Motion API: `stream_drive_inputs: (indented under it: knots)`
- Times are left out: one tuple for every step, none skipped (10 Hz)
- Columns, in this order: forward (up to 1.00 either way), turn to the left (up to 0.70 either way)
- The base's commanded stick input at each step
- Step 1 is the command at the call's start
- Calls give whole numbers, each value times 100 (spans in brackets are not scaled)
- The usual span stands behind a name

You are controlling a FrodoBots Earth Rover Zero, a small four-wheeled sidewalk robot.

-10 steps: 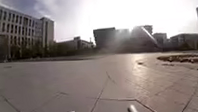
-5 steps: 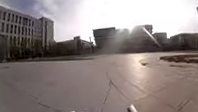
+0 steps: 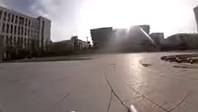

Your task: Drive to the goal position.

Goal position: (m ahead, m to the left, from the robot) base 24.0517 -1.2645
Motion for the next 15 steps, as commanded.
stream_drive_inputs:
  knots:
    - [100, 27]
    - [100, 27]
    - [100, 27]
    - [100, 27]
    - [100, 27]
    - [100, 27]
    - [100, 27]
    - [100, 19]
    - [100, 0]
    - [100, 0]
    - [100, 0]
    - [100, 0]
    - [100, 0]
    - [100, 0]
    - [100, -14]
